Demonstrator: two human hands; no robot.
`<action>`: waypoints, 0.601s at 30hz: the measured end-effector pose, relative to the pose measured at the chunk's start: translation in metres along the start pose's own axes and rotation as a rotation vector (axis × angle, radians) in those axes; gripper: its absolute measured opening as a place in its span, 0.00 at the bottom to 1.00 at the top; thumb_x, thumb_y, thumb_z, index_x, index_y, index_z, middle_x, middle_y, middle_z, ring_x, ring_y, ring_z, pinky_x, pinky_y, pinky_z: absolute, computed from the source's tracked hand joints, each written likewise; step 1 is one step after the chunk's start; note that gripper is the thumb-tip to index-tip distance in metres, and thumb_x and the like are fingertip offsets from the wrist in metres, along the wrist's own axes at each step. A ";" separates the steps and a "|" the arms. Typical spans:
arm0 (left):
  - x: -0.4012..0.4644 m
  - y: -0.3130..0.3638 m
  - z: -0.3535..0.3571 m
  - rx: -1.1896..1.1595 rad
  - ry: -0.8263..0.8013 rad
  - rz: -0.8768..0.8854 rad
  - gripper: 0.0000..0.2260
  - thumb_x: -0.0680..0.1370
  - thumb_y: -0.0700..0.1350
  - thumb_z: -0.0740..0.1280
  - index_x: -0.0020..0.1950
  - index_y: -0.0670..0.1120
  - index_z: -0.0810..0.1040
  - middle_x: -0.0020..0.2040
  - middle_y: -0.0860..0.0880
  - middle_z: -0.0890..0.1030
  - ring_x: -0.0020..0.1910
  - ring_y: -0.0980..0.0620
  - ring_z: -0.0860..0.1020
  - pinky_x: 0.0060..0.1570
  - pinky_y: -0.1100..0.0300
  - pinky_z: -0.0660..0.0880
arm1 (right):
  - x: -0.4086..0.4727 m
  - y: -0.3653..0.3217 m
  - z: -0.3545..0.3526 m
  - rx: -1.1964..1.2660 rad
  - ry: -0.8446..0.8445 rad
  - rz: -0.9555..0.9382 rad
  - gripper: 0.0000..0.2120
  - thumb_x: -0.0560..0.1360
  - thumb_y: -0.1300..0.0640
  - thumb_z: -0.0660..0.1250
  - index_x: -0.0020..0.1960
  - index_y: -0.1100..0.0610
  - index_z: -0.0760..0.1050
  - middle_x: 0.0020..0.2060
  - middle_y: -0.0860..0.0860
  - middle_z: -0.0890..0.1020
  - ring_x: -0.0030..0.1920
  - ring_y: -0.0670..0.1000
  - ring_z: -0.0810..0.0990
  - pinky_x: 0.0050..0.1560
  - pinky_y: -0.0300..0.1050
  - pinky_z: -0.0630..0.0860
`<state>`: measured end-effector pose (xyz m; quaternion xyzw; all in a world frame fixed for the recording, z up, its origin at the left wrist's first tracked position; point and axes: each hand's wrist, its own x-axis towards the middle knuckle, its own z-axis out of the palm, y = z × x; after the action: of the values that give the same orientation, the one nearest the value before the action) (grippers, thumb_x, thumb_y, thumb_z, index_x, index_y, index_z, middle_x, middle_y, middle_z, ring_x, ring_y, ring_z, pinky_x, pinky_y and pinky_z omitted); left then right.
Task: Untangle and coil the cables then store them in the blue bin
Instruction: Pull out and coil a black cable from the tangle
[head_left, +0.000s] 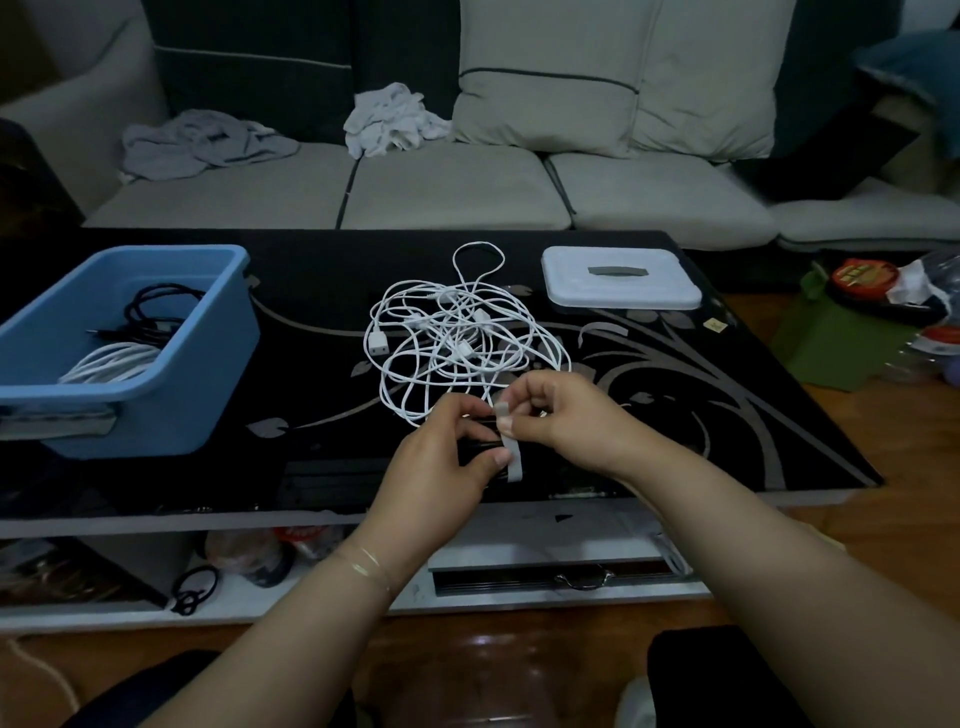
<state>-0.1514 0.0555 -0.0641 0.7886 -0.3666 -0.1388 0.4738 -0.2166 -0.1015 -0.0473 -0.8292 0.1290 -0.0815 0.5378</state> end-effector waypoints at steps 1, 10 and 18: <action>-0.001 0.000 0.000 -0.001 0.002 0.004 0.15 0.75 0.45 0.72 0.54 0.57 0.69 0.44 0.60 0.81 0.46 0.67 0.76 0.41 0.77 0.68 | 0.000 -0.001 0.001 0.001 -0.003 0.001 0.07 0.72 0.65 0.71 0.42 0.55 0.76 0.34 0.46 0.78 0.34 0.37 0.75 0.41 0.29 0.72; -0.002 -0.001 0.003 -0.049 0.014 -0.001 0.15 0.75 0.44 0.72 0.49 0.58 0.68 0.44 0.58 0.82 0.44 0.65 0.78 0.42 0.71 0.71 | 0.000 -0.003 0.000 -0.040 -0.028 0.017 0.10 0.73 0.67 0.69 0.41 0.53 0.75 0.33 0.46 0.76 0.31 0.36 0.73 0.38 0.28 0.70; -0.006 -0.002 0.006 0.007 0.011 0.047 0.13 0.75 0.42 0.71 0.47 0.53 0.68 0.44 0.58 0.78 0.47 0.65 0.75 0.44 0.72 0.69 | -0.004 -0.004 0.006 -0.131 -0.009 0.041 0.09 0.73 0.64 0.68 0.49 0.55 0.72 0.34 0.47 0.76 0.36 0.46 0.73 0.39 0.38 0.70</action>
<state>-0.1580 0.0562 -0.0700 0.7821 -0.3828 -0.1222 0.4762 -0.2180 -0.0940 -0.0462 -0.8600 0.1487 -0.0579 0.4847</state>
